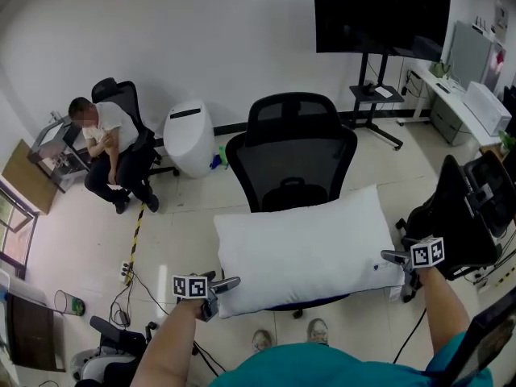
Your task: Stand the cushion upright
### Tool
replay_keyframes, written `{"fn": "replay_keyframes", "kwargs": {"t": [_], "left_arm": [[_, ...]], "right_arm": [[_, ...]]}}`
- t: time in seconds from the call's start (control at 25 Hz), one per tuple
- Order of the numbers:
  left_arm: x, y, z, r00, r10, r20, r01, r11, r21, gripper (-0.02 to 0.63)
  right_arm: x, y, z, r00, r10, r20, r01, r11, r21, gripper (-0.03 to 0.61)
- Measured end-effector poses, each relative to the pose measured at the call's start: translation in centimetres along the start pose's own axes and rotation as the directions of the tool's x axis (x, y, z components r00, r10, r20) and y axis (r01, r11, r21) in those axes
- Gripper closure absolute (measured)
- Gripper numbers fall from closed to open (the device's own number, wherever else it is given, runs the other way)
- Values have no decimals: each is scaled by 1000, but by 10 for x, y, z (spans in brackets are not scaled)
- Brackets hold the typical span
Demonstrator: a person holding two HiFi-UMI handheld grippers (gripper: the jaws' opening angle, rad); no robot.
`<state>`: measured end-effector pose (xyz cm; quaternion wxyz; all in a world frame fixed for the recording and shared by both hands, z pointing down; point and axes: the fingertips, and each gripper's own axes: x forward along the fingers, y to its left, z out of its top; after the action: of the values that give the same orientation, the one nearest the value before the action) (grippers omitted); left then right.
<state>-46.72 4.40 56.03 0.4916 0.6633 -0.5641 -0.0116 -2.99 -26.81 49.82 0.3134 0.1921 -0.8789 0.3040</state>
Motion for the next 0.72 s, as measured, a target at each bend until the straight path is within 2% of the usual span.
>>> {"fn": "replay_keyframes", "kwargs": {"t": [0.16,0.32,0.4,0.44,0.48,0.68,0.72], "left_arm": [[33,4,3,999,-10,-34,10,1000,-16,11],[63,-1,12,994,-88,-67,87,996,-16,15],[76,-6,11,988,-124,-87,123,992,-12,33],[81,-7,10,986,-132,-98,133,991,-3,52],[85,-8,7,984,-135,-115,137,990,10,98],[94,-15,0,972,-124,-198,149,982,116,412],[89,-19,5,971,-124,-204,156,977,149,446]], "right_arm": [[33,-23,-8,990,116,-82,-113,992,47,-6],[64,-27,-16,969,213,-127,-199,973,114,-11],[73,-24,-19,963,236,-129,-220,967,126,5],[76,-22,-21,963,236,-131,-221,968,119,48],[78,-20,-23,963,233,-135,-220,970,105,105],[78,3,-16,969,225,-104,-229,973,-24,383],[76,7,-11,973,214,-82,-218,975,-38,421]]}}
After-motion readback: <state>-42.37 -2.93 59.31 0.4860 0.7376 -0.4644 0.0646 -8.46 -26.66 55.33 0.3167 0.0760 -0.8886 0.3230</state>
